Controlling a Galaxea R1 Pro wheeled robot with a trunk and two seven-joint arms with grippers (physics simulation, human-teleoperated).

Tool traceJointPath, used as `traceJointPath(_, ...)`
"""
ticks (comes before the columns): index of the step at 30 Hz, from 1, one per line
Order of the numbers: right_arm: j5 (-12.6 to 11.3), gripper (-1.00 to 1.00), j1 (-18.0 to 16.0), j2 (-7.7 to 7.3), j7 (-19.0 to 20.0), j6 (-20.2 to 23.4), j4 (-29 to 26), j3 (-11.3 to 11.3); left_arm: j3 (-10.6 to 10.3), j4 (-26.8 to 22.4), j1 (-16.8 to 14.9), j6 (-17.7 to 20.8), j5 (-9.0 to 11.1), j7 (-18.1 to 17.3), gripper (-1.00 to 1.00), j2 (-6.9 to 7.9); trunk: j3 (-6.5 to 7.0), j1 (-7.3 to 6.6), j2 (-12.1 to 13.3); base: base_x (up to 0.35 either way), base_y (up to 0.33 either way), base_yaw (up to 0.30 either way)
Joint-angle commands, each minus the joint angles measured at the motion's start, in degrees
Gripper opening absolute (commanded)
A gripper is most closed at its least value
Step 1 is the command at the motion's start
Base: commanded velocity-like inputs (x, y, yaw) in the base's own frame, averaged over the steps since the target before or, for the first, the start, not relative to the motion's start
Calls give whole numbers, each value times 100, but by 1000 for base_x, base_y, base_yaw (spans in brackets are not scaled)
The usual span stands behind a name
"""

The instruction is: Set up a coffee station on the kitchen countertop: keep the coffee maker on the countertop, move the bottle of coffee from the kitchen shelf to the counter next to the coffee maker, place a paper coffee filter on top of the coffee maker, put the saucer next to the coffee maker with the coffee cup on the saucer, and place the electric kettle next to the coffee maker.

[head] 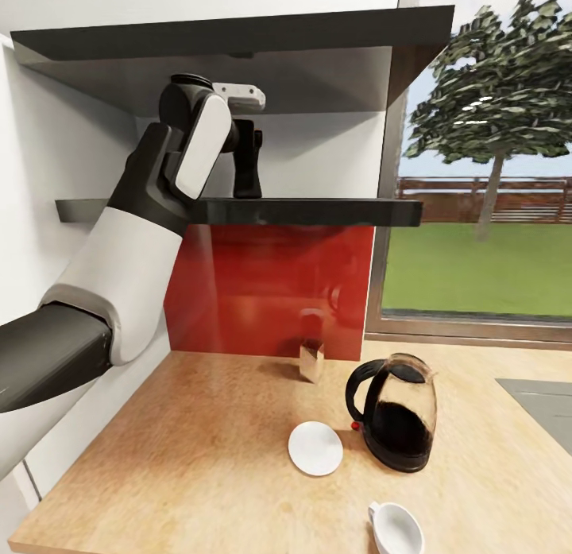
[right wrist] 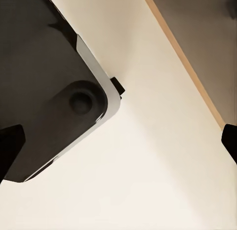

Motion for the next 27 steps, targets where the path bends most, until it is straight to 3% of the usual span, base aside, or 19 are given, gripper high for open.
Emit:
traceJointPath(1,11,100,-9,0,7,-35,16,-1,-7,-1,-7,9,57,56,100,0,-11,3,-9,32,-22,0)
traceJointPath(27,11,100,-9,0,7,-35,16,-1,21,49,-1,7,42,61,100,0,-11,3,-9,24,-30,0)
